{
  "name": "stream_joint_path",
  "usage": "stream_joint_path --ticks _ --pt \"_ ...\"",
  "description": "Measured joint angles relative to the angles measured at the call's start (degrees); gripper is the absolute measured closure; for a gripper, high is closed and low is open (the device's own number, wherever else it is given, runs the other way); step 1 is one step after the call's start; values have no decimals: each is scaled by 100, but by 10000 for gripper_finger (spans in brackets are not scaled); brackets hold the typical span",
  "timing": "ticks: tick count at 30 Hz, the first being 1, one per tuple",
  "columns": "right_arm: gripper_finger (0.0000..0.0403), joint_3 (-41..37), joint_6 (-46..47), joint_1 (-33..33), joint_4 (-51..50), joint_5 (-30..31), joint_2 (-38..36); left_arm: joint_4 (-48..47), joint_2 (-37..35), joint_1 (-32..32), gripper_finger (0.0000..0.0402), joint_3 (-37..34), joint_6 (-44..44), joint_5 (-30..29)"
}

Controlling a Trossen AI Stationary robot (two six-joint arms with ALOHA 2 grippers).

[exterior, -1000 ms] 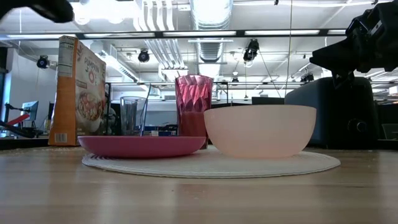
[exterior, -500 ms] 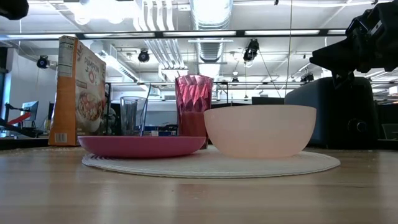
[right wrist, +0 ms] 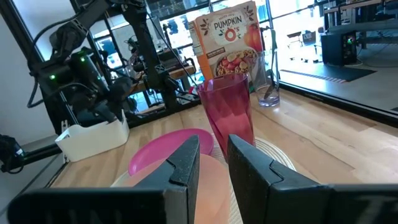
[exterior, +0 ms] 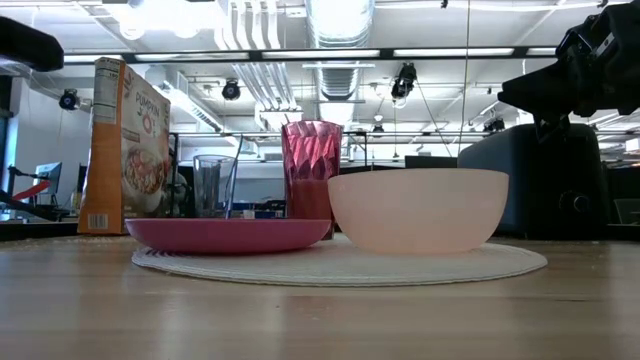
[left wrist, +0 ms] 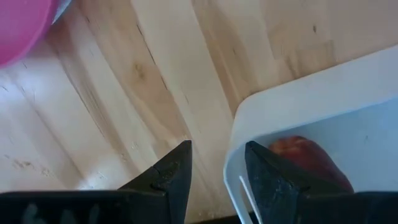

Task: Arrange a breakfast setting
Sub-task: Move the white bin to the bottom right of the table

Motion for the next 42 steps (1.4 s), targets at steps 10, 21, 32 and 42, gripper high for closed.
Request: stream_joint_path --ticks 10,21,32,42 --pt "330 0 0 -1 0 0 0 227 -2 4 285 -181 159 -2" --pt "330 0 0 0 0 0 0 955 -7 550 386 -479 302 58" --pt "330 0 0 -1 0 0 0 1166 -7 1513 400 -325 85 890" --pt "330 0 0 -1 0 0 0 1306 -4 2512 401 45 -1670 1506"
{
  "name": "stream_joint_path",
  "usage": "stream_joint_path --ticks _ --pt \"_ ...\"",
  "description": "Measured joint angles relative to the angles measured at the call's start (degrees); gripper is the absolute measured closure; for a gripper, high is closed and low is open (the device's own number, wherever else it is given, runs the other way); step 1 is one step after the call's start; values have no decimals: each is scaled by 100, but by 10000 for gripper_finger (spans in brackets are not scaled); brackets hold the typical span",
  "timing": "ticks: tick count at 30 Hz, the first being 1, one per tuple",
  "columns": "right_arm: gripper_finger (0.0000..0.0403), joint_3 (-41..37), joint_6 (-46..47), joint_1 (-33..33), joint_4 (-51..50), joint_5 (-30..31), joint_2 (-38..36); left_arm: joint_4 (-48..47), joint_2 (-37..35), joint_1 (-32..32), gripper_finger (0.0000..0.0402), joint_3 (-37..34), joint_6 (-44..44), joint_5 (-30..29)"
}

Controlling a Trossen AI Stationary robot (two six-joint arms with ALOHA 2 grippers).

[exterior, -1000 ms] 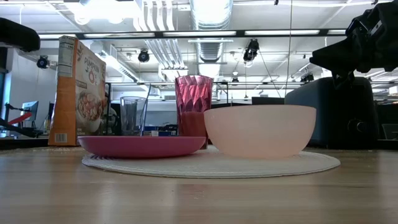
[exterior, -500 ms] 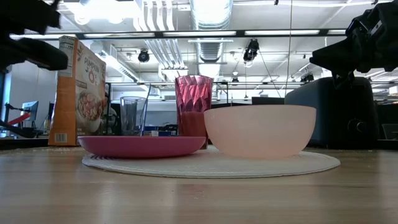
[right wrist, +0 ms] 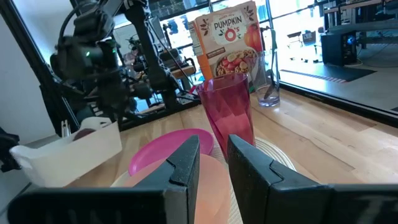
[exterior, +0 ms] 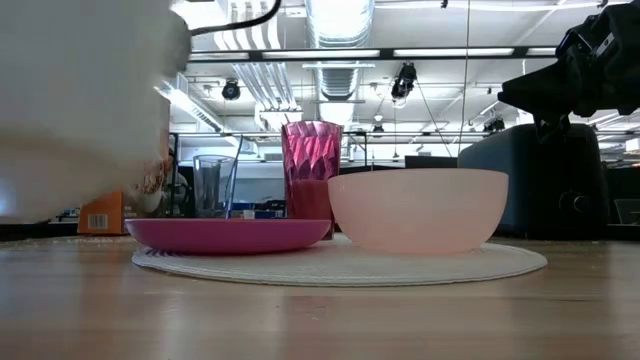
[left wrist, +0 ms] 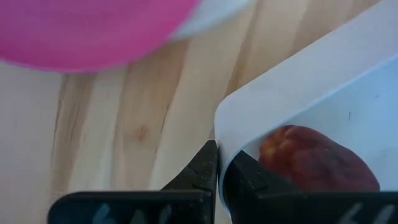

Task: Arrange a breakfast setting
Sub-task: Move the white bin to the bottom right of the table

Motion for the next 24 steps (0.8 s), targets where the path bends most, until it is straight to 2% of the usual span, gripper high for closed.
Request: stream_joint_path --ticks 8,12,18,24 --pt "330 0 0 1 0 -1 0 783 0 352 401 406 -1484 -15" --pt "330 0 0 -1 0 0 0 1493 53 418 401 559 -1822 -363" --pt "330 0 0 -1 0 1 0 1582 749 509 401 1280 -1596 -439" --pt "330 0 0 1 -9 -1 0 438 1738 557 401 2550 -667 -301"
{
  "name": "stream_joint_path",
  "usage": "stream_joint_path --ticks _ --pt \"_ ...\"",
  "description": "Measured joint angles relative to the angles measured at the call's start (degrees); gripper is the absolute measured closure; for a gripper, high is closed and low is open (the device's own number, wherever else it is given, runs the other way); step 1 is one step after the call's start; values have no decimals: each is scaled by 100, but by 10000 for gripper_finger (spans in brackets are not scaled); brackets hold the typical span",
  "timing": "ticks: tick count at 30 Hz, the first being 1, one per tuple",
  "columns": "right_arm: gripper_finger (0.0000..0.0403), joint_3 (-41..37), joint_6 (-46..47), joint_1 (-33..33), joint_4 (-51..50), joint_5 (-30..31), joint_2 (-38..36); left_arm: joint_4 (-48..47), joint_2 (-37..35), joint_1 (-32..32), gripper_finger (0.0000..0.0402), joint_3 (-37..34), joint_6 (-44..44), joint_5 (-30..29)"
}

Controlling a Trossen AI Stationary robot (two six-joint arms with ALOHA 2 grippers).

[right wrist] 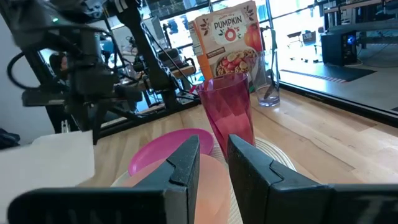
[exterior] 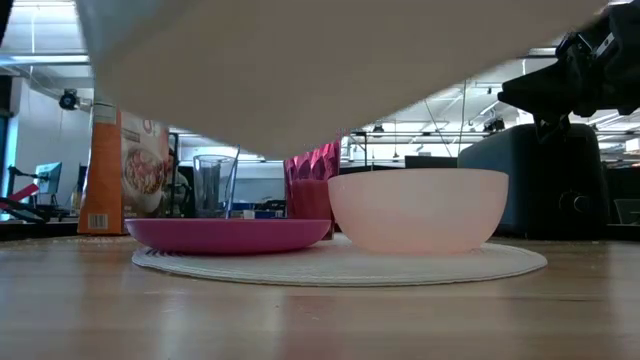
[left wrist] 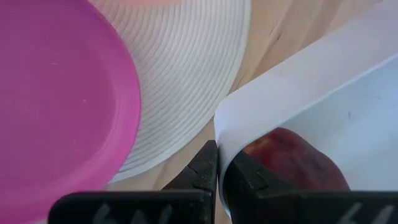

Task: Arrange a breakfast setting
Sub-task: Move the white bin to the bottom right of the table

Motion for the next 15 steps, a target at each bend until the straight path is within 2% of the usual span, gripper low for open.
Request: stream_joint_path --ticks 9,15 --pt "330 0 0 0 0 2 0 -662 1124 13 402 1856 1733 -111" --pt "330 0 0 -1 0 1 0 -1402 1903 106 402 2771 2231 -262"
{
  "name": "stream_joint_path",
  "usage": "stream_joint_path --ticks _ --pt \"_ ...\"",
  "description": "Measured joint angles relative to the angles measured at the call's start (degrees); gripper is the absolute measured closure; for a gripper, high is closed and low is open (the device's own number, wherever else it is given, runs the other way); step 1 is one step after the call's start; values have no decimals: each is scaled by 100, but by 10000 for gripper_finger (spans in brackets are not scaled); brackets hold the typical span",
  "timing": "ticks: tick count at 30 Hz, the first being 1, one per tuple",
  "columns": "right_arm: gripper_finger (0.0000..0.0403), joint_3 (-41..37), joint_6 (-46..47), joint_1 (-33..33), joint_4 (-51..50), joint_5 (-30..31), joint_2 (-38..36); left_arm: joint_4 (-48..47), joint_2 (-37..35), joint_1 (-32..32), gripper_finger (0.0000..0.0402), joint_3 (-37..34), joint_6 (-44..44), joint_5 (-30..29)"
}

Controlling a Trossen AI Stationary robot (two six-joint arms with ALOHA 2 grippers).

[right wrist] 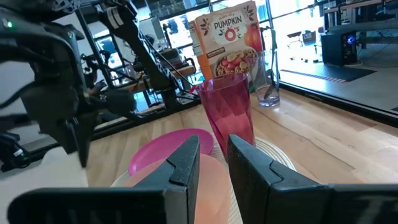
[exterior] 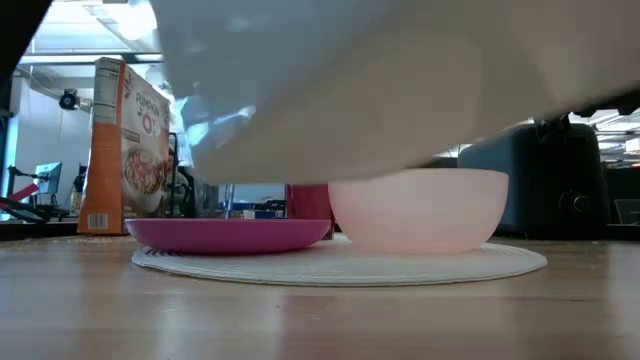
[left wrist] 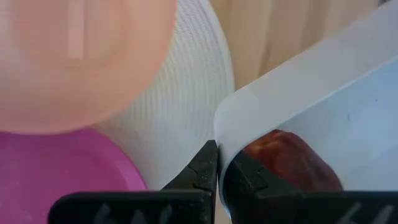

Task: Arrange a breakfast setting
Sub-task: Move the white bin to the bottom right of the table

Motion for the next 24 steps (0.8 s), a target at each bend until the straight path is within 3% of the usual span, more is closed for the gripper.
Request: stream_joint_path --ticks 8,14,24 --pt "330 0 0 2 -2 1 0 -932 781 198 402 1217 92 -60" --pt "330 0 0 2 -2 1 0 -1230 1009 342 401 1889 -66 -870" --pt "330 0 0 0 -4 1 0 -1194 1052 533 401 1820 -229 -992"
